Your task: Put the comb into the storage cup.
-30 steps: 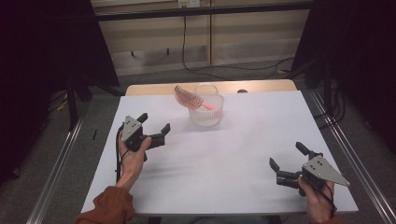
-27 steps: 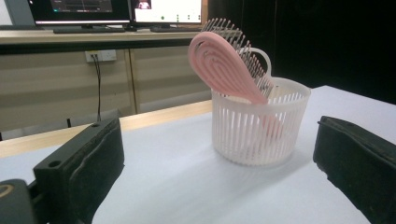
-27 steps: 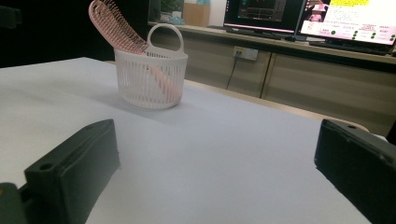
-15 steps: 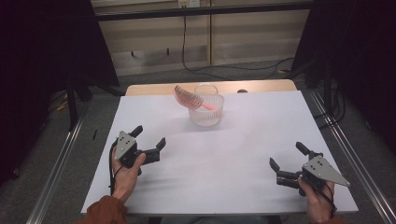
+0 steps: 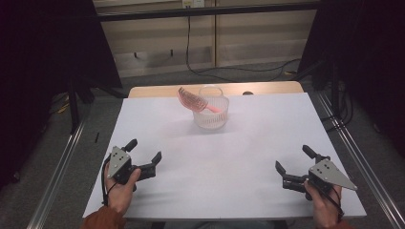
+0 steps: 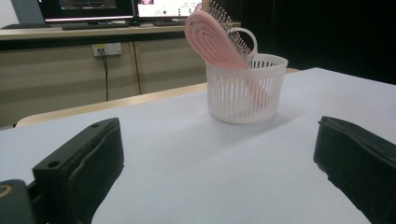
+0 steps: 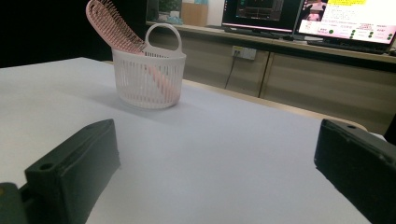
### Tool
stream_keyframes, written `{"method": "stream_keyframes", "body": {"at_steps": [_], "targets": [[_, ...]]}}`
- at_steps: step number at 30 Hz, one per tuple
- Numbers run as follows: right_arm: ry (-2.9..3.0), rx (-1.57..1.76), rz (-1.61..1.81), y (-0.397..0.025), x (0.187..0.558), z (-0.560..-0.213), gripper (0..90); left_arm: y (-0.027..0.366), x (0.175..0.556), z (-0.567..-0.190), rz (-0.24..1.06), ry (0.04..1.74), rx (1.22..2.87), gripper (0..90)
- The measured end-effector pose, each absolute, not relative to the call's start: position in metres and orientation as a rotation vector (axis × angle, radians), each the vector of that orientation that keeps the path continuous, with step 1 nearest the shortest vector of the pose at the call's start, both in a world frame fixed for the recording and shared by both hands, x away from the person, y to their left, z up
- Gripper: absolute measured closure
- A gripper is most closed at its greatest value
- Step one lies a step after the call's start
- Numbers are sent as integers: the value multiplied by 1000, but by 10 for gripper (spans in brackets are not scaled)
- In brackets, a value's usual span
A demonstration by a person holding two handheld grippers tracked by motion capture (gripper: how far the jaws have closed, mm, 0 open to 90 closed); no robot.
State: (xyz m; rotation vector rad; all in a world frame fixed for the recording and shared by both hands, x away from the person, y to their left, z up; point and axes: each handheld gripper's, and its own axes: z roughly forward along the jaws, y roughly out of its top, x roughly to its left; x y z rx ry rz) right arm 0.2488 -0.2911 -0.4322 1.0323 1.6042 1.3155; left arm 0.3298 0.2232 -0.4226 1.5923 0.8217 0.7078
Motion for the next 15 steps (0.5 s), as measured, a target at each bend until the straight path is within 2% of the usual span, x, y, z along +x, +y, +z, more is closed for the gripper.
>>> {"method": "stream_keyframes", "body": {"at_steps": [15], "targets": [[1603, 1038, 1318, -292, 248, -432, 0, 237, 307, -420, 754, 885, 1566, 25]]}}
